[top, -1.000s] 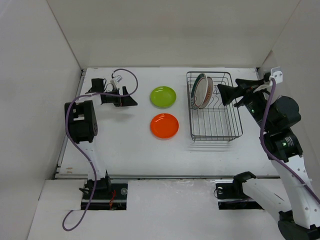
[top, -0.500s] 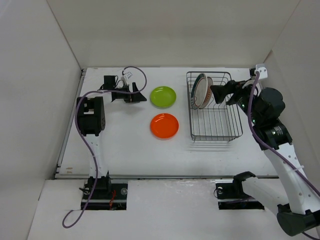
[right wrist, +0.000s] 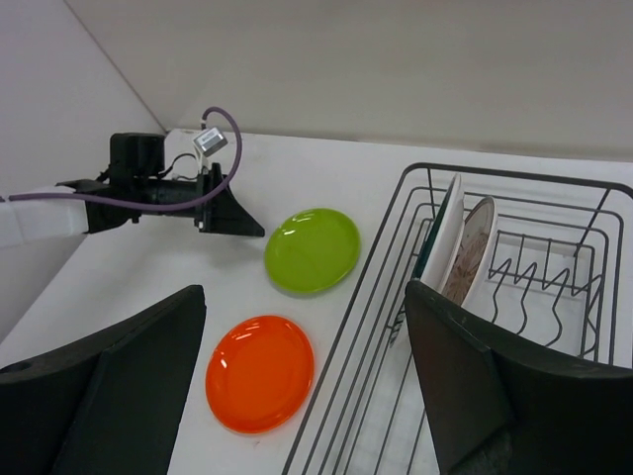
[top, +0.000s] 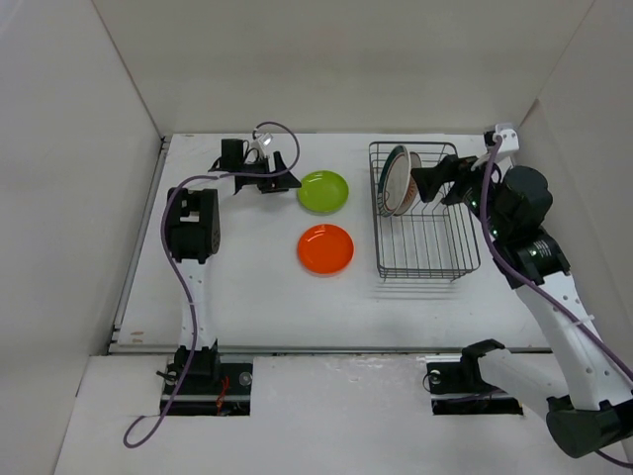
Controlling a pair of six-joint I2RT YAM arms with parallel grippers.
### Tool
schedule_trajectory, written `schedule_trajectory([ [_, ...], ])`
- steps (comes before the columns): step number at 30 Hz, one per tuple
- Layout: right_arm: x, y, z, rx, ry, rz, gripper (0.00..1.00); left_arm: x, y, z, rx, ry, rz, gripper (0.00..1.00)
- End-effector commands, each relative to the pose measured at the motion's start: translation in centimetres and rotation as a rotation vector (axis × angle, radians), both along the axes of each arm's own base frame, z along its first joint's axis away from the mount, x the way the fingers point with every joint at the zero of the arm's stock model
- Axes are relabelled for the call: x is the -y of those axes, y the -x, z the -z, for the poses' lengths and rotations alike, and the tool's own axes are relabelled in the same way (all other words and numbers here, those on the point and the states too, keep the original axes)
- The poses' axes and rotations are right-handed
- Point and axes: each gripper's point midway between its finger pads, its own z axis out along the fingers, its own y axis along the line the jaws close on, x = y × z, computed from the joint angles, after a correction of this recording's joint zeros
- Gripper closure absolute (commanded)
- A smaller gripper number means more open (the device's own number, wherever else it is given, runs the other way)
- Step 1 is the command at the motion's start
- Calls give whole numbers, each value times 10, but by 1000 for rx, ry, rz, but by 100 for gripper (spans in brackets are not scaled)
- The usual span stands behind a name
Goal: Load the plates into the dish rack
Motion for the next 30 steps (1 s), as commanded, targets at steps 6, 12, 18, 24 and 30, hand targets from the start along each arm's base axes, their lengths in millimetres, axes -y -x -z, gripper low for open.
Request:
schedule_trajectory([
  [6, -11, 3, -28, 63, -52, -49, 14, 10, -9, 2, -39, -15, -24, 30],
  [12, -12, 2, -32, 67, -64, -49, 14, 23, -4, 19, -76, -50, -18, 41],
  [18, -18, -3, -20, 28, -71, -72, 14, 21, -8, 23, -91, -55, -41, 49],
  [24, -25, -9, -13, 4, -74, -90, 14, 25, -8, 24, -96, -66, -52, 51],
  [30, -27, -7, -17, 12, -76, -101, 14, 26, -5, 30, -105, -88, -66, 67],
])
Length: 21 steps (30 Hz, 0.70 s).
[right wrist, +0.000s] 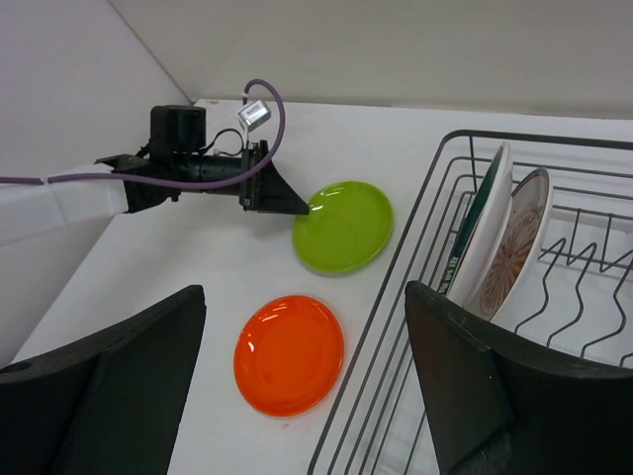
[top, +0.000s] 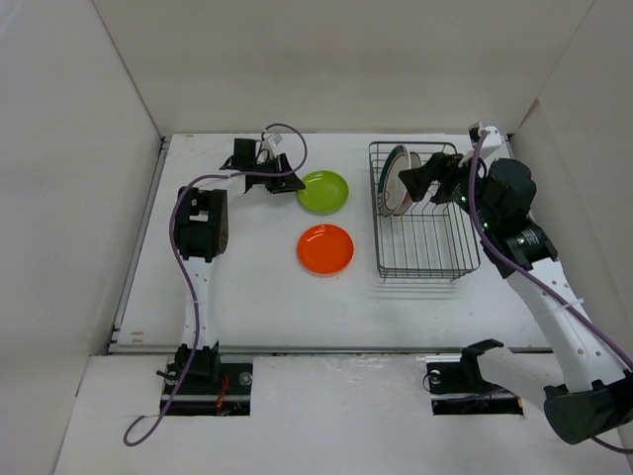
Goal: Load the plates into the dish rack
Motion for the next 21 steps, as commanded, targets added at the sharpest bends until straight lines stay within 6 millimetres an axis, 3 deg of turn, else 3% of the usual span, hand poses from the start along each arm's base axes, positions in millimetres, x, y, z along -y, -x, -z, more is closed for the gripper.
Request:
schedule_trajectory([
  [1, -9, 7, -43, 118, -47, -40, 14, 0, 6, 16, -40, -37, -16, 67],
  [3, -9, 7, -43, 118, -47, -40, 14, 4, 7, 17, -40, -43, -14, 67],
  [7, -14, -1, -33, 89, -38, -51, 14, 4, 6, 21, -55, -36, -23, 77],
  [8, -15, -3, -29, 80, -35, -51, 14, 4, 6, 21, -55, -36, -23, 87],
  [10, -15, -3, -25, 71, -32, -51, 14, 4, 7, 21, -65, -31, -28, 96],
  [13, -17, -10, -15, 51, -26, -51, 14, 8, 7, 13, -72, -3, -18, 100],
  [16, -18, -14, -10, 48, -25, -51, 14, 15, 12, -12, -65, 104, 37, 100],
  [18, -22, -16, -6, 49, -13, -61, 14, 2, 10, -34, -39, 175, 38, 100],
  [21, -30, -18, 3, 48, -4, -93, 14, -11, 18, -92, 50, 277, 92, 100],
])
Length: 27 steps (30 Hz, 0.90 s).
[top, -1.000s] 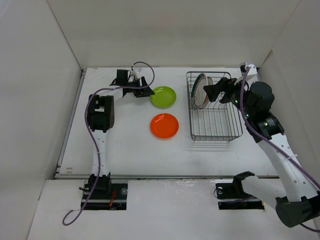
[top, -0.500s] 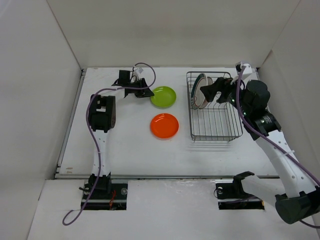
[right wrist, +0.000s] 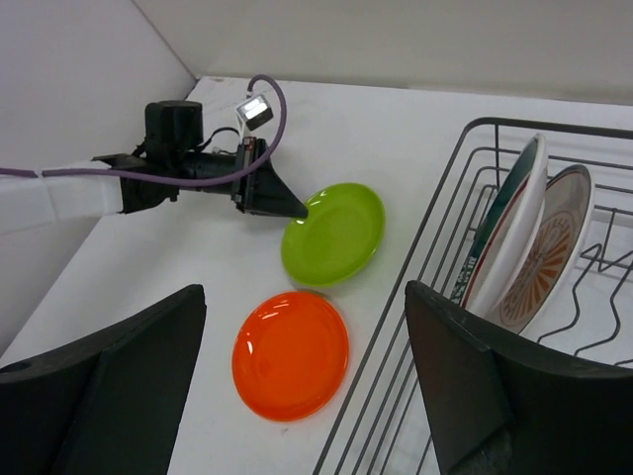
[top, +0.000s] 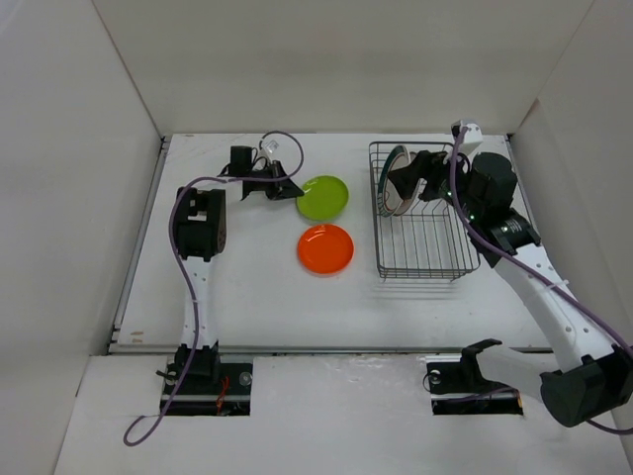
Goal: Load the plates into the dish rack
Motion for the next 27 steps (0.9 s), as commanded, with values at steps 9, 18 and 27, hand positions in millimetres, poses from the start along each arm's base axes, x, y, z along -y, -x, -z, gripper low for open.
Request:
schedule_trajectory([
  [9, -37, -1, -17, 140, -4, -137, 14, -43, 54, -203, 335, 264, 184, 100],
  [18, -90, -17, -14, 88, -38, -223, 15, -44, 83, -243, 455, 230, 161, 100],
  [27, -105, -19, -33, 109, -118, -248, 15, -45, 95, -259, 523, 204, 141, 100],
])
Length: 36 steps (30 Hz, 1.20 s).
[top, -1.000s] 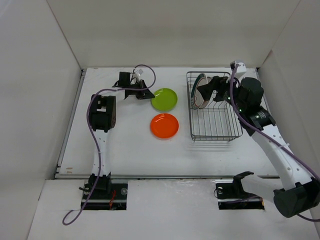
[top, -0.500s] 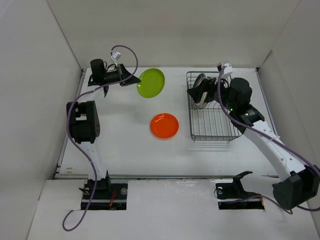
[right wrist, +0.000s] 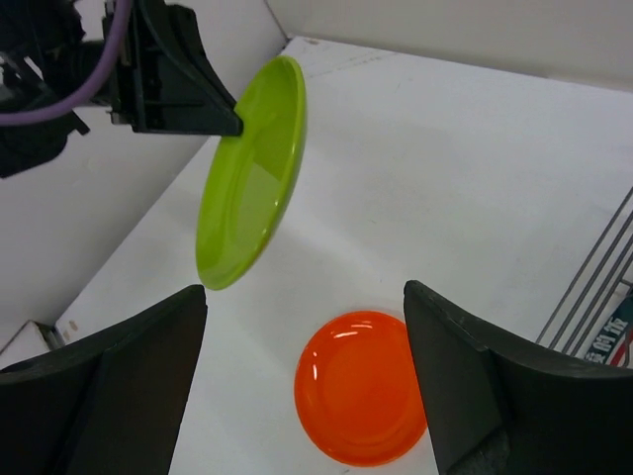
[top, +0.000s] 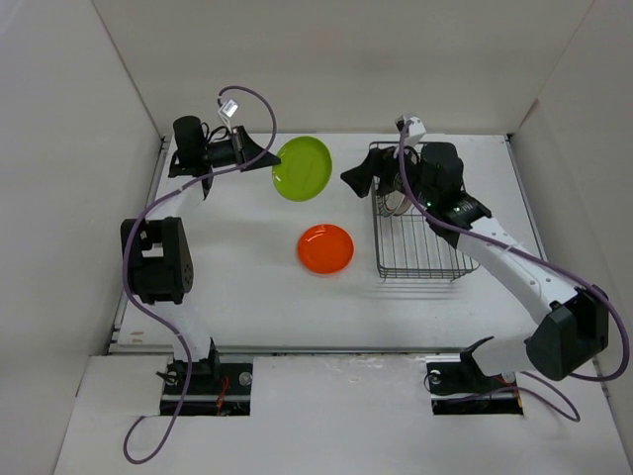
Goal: Load the plates into the dish rack
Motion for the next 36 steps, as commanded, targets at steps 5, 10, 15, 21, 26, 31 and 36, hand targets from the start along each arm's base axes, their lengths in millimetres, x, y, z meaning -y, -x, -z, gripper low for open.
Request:
schedule_trajectory([
  [5, -18, -5, -52, 111, -134, -29, 15, 9, 21, -37, 136, -6, 33, 100],
  [10, -39, -21, -30, 56, -157, -63, 17, 16, 28, -46, 172, -13, 32, 100],
  [15, -57, -27, -24, 37, -180, -90, 22, 16, 28, -46, 172, -13, 32, 100],
  [21, -62, -29, -27, 30, -215, -101, 77, 16, 31, -41, 168, -16, 32, 100],
  [26, -66, -25, -35, 10, -256, -110, 100, 16, 29, -41, 168, -17, 23, 100],
  [31, -28, -23, -62, 25, -238, 78, 100, 12, 19, -24, 136, -74, -29, 0],
  [36, 80, -29, -73, 33, 23, 568, 100, 1, 11, -23, 196, -186, -119, 0],
])
